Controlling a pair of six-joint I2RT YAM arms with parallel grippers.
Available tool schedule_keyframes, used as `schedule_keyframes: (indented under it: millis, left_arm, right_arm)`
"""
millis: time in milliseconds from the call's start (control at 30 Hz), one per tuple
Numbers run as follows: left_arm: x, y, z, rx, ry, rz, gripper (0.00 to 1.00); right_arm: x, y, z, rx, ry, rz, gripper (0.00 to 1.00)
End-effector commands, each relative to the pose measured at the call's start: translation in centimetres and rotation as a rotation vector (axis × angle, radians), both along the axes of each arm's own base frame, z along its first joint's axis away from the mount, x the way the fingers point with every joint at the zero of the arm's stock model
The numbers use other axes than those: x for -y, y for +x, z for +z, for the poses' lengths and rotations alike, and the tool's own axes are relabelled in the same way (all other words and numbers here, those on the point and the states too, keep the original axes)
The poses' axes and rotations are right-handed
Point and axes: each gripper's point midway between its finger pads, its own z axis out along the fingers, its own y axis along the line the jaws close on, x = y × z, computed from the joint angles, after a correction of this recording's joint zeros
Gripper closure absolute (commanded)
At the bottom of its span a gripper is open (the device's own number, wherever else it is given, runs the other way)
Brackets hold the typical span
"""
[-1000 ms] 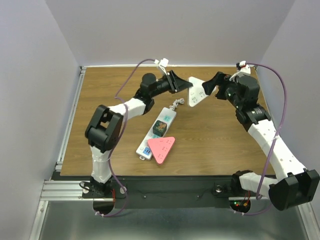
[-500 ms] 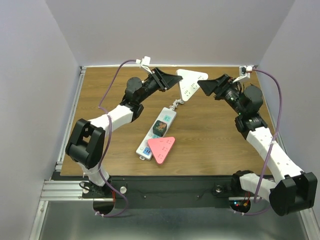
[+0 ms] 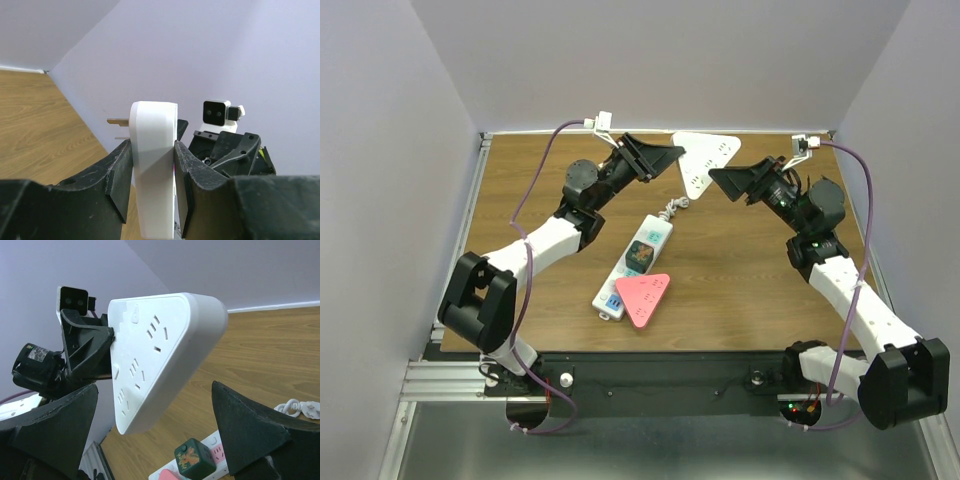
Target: Insert the plug
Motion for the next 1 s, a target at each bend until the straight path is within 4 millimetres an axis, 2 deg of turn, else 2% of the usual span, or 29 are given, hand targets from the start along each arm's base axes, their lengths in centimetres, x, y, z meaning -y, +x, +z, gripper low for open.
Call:
schedule_keyframes:
  millis: [0, 367, 467, 500, 800, 833, 900, 933, 967]
  left_arm:
    - [-0.8, -2.6, 5.0, 0.119, -0.105, -0.014, 1.0]
    - [1.2, -5.6, 6.2, 0.123, -0.173, -0.102, 1.0]
    - [1.6, -6.1, 6.0, 0.115, -0.183, -0.119, 1.0]
    - [1.7, -6.4, 6.2, 0.12, -0.195, -0.127, 1.0]
    - [2.2, -7.3, 5.6, 0.103, -0.248, -0.183, 1.0]
    - [2.2, -7.2, 5.5, 0.102, -0.25, -0.18, 1.0]
    - [2.3, -7.3, 5.5, 0.105, -0.249, -0.182, 1.0]
    - [2.4, -7.2, 5.3, 0.104, -0.243, -0.186, 0.98]
    - [2.4, -7.2, 5.3, 0.104, -0.242, -0.188, 0.91]
  right_arm:
    - [0.1, -0.3, 1.9, 0.085, 0.013, 0.003, 0.0]
    - [0.2, -1.5, 4.0, 0.226, 0.035, 0.016, 0.01]
    - [0.3, -2.0, 4.6, 0.256, 0.052, 0.019, 0.08]
    - [0.2, -1.9, 4.6, 0.26, 0.051, 0.023, 0.14]
    - [0.2, -2.7, 4.3, 0.263, 0.098, 0.04, 0.48]
    - [0.2, -2.7, 4.3, 0.261, 0.099, 0.042, 0.65]
    - [0.1, -2.7, 4.3, 0.251, 0.108, 0.048, 0.82]
    - [0.1, -2.6, 4.2, 0.238, 0.118, 0.053, 0.97]
    - [0.1, -2.6, 4.0, 0.224, 0.126, 0.056, 0.99]
